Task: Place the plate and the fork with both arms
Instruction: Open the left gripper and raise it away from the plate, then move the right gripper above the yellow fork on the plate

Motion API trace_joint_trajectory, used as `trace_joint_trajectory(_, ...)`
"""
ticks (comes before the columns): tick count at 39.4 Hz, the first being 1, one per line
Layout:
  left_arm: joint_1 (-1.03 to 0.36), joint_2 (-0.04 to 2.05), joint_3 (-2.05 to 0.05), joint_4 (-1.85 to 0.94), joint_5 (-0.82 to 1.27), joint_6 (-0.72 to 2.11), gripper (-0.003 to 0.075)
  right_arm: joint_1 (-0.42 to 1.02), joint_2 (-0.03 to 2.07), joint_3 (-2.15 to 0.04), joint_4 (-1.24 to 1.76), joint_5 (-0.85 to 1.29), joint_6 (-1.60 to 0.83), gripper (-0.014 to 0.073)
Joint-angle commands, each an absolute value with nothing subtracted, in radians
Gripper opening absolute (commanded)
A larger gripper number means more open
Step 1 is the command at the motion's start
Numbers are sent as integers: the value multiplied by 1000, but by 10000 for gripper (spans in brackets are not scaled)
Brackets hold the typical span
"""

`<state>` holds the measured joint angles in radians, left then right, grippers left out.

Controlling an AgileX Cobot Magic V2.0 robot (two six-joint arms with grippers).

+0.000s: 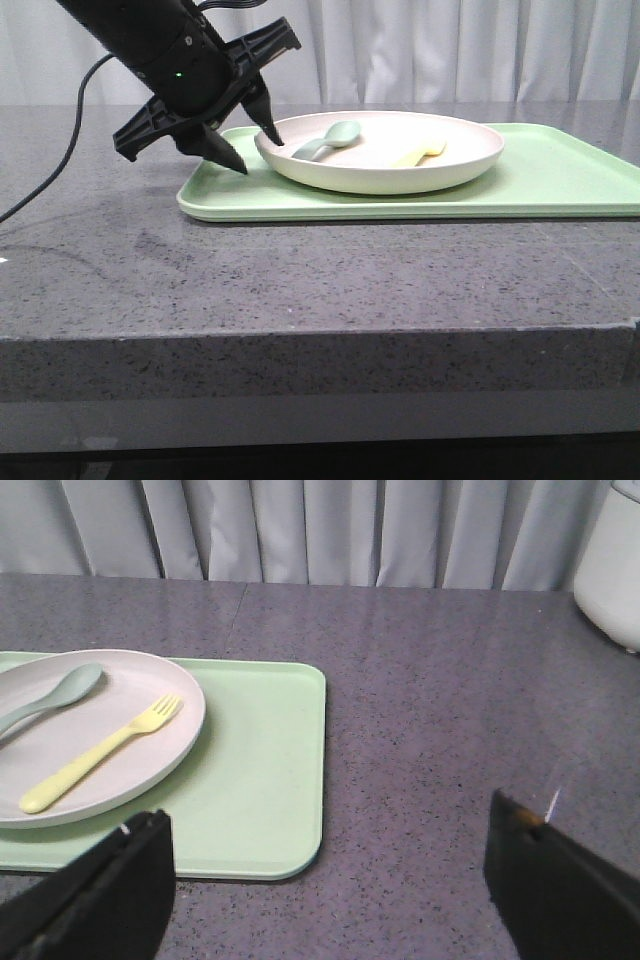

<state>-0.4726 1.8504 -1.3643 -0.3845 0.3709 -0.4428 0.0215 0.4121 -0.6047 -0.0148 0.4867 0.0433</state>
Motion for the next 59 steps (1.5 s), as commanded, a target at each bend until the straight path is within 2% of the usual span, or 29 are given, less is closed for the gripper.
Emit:
trace_joint_trajectory(1,-482,1763,-1396,-388,325,-415,435,20,426,-640,-26,403,40,645)
trace_joint_trajectory(12,-447,1589,-1396,-334,426,-248,431,20,426,-640,-26,394,40,645)
trace_joint_trajectory(24,-394,1385,-1396,109,721,-229,431,20,426,-640,-10,401,40,645)
trace_joint_trajectory(31,-389,1278,-1325,250,819,-231,431,22,450,-651,64,424,40,645)
trace_joint_trajectory(38,-275,1193,-1224,188,821,-221,431,54,532,-712,72,508,31,645)
trace_joint_trajectory(47,-104,1071,-1103,-138,803,94,431,167,698,-846,76,671,-53,645)
trace_joint_trajectory(59,-74,896,-982,-132,784,99,430,362,954,-1028,76,809,-40,645)
